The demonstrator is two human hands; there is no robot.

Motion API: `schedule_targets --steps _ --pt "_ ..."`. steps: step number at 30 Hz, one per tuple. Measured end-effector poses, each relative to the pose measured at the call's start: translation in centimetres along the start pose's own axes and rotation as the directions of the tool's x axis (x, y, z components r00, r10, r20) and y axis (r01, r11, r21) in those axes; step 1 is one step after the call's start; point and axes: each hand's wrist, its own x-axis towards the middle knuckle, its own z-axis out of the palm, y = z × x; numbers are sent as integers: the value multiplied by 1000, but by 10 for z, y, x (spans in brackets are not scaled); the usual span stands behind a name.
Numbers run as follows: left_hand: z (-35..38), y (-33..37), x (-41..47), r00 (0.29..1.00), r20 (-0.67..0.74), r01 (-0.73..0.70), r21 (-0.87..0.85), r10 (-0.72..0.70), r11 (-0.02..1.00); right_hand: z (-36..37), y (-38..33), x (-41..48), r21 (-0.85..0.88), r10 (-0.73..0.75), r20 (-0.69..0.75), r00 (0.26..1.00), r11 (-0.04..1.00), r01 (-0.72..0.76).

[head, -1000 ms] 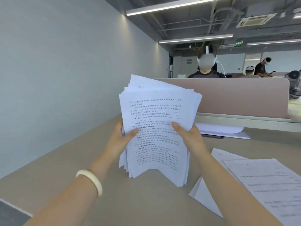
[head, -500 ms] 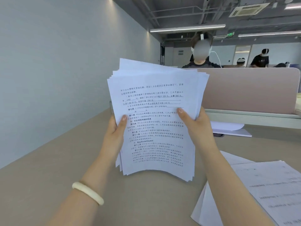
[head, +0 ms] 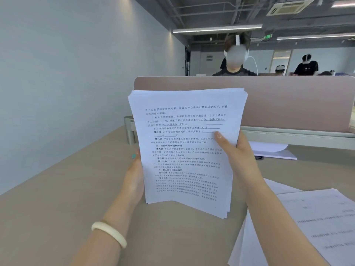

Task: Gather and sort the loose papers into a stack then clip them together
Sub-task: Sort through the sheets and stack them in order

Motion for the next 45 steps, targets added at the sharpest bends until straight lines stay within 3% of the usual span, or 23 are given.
schedule_targets --steps 4,6,9,11,13,16,18,20,22,24,27,31,34,39,42,45 --pt "4 0 -13 994 107 11 -91 -1 996 4 -2 -1 -147 -44 -55 998 988 35" --pt "7 -1 -24 994 85 -79 42 75 996 9 -7 -5 -179 -78 -113 990 982 57" --pt "17 13 -32 960 -2 -265 322 280 909 0 -30 -6 -231 -99 -97 990 970 74" --pt "31 29 -41 970 43 -241 304 240 922 -28 -46 -3 -310 -59 -61 996 950 37" --pt "54 33 -52 983 175 -97 216 59 971 -70 -58 -4 -428 43 -41 998 902 -57" --pt "111 8 -87 889 414 130 180 -195 975 -139 -63 -19 -604 250 -49 967 764 -228" --pt "154 -15 -115 827 477 215 222 -298 951 -184 -61 -35 -735 324 -113 939 609 -298" --pt "191 -36 -136 774 513 253 287 -371 924 -222 -61 -53 -785 367 -181 912 505 -359" --pt "225 -50 -151 745 550 209 346 -378 915 -254 -59 -64 -782 384 -219 897 480 -397" --pt "252 -56 -163 735 546 121 478 -402 870 -281 -55 -71 -797 402 -264 877 421 -433" --pt "275 -58 -173 755 450 80 658 -476 749 -306 -40 -77 -850 443 -325 835 250 -463" --pt "292 -61 -173 789 386 131 653 -477 746 -319 -11 -80 -900 465 -380 800 13 -435" --pt "295 -57 -174 794 374 219 560 -480 799 -321 -8 -82 -867 474 -417 775 49 -496" --pt "297 -64 -172 793 336 349 435 -509 830 -337 -7 -79 -839 509 -346 788 208 -502" --pt "296 -65 -174 801 359 339 388 -479 857 -350 -9 -83 -763 582 -331 743 297 -574" --pt "295 -63 -176 803 415 261 400 -428 879 -353 -17 -88 -708 585 -290 757 401 -581"
